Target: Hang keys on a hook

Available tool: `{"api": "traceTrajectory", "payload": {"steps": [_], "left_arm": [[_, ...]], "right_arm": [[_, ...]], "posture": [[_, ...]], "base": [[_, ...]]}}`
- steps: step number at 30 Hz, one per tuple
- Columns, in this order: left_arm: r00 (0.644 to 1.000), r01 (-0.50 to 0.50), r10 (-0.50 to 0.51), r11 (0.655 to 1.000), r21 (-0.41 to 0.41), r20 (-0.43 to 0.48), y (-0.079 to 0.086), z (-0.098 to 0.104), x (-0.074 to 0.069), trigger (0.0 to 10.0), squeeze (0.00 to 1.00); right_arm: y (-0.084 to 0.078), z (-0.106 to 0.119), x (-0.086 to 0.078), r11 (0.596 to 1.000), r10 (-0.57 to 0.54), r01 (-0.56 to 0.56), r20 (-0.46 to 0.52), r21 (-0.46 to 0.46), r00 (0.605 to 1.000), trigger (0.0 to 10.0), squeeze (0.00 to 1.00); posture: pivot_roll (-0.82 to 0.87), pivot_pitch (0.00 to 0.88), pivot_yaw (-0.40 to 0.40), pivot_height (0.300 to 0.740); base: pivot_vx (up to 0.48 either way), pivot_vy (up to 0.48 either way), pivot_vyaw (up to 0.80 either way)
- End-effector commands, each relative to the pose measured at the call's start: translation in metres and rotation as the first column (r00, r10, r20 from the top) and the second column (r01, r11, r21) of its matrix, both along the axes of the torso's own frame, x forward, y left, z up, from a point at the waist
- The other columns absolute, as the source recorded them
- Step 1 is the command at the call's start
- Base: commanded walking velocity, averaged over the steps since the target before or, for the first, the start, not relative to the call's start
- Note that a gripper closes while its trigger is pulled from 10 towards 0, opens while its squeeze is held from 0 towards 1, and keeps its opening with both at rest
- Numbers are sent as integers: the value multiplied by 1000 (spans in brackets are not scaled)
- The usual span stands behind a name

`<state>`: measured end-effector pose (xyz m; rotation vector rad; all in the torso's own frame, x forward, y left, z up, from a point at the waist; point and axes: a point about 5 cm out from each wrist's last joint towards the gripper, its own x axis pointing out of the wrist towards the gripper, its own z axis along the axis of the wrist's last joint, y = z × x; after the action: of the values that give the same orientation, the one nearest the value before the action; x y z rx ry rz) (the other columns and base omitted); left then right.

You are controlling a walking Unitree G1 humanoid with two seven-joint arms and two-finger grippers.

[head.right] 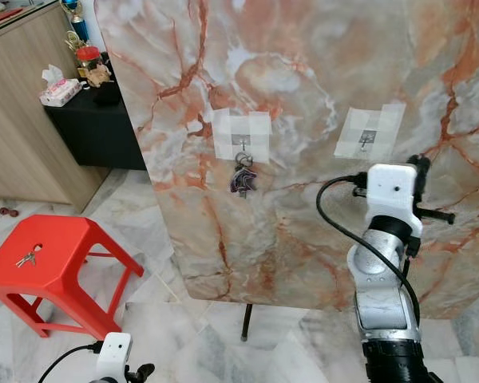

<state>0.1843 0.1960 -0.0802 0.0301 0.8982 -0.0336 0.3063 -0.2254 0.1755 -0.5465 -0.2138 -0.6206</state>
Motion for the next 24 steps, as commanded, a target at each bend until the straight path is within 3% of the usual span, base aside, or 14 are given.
{"api": "traceTrajectory", "payload": {"steps": [1,8,15,24], "left_arm": [[1000,-4,4,1000,0,-6,1,-1,-3,10000,0],[1000,-6,6,1000,-2,-4,1,-1,-3,10000,0],[1000,-10,10,1000,-2,-3,1,-1,-3,10000,0],[1000,-10,10,1000,-6,-2,2,-1,-3,10000,0]], "right_arm": [[2,4,3,999,17,-17,8,-42,1000,10000,0],[8,-10,12,970,67,-81,-69,-228,995,10000,0],[9,-16,11,960,62,-80,-77,-269,995,10000,0],[16,-21,14,911,85,-112,-84,-397,993,10000,0]], "posture": [[-89,19,8,740],[-84,29,8,740],[-82,34,10,740],[-83,35,12,740]], "base": [[0,0,0],[0,0,0],[0,0,0],[0,0,0]]}}
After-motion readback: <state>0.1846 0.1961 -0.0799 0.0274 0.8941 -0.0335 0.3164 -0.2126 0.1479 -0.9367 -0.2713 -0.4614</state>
